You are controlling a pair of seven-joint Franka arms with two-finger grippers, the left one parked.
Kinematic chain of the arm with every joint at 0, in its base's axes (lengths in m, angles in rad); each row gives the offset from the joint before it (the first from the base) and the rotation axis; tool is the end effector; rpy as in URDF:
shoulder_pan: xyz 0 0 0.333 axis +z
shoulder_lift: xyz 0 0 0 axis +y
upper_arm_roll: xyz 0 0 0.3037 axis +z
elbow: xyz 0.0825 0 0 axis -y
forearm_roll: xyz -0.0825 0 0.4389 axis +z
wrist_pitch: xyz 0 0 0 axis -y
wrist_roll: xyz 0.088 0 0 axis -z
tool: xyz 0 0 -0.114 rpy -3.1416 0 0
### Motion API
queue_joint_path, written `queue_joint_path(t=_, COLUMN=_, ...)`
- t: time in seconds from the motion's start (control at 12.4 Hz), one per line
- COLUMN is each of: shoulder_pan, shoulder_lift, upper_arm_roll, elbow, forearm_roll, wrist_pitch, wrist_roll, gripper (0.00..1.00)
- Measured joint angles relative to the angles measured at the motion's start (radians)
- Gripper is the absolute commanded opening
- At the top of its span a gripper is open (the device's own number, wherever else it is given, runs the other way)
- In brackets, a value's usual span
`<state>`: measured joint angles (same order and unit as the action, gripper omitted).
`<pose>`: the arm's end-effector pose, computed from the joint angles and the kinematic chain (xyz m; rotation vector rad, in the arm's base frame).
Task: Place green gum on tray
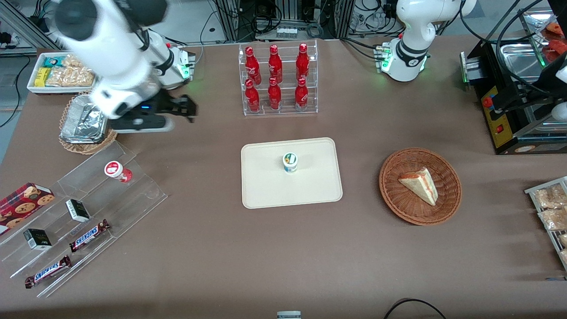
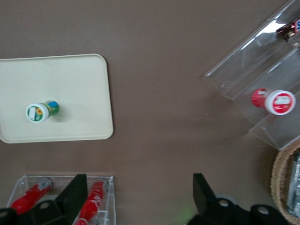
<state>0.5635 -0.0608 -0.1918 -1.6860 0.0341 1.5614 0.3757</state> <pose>0.5469 0.2145 0.5797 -3.1205 0.0063 0.1204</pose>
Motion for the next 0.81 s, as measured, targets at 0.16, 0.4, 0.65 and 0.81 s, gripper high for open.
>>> queue_joint_path(t=0.16, shoulder_pan=-0.088, shoulder_lift=-0.045, upper_arm_roll=-0.001, elbow=-0.007, forearm_roll=-0.002, wrist_pitch=-0.04, wrist_roll=-0.097, gripper=1.0)
queue_joint_path(t=0.4, shoulder_pan=-0.207, shoulder_lift=-0.084, upper_arm_roll=-0.002, elbow=-0.019, forearm_roll=-0.003, wrist_pitch=-0.071, wrist_roll=-0.212, gripper=1.0)
queue_joint_path(t=0.65, shoulder_pan=-0.281, shoulder_lift=-0.091, upper_arm_roll=-0.002, elbow=-0.021, forearm_roll=-0.003, wrist_pitch=-0.086, wrist_roll=-0.29, gripper=1.0)
queue_joint_path(t=0.81, shoulder_pan=-0.325, shoulder_lift=-0.091, upper_arm_roll=-0.002, elbow=-0.024, forearm_roll=-0.004, wrist_pitch=-0.087, wrist_roll=-0.354, gripper=1.0)
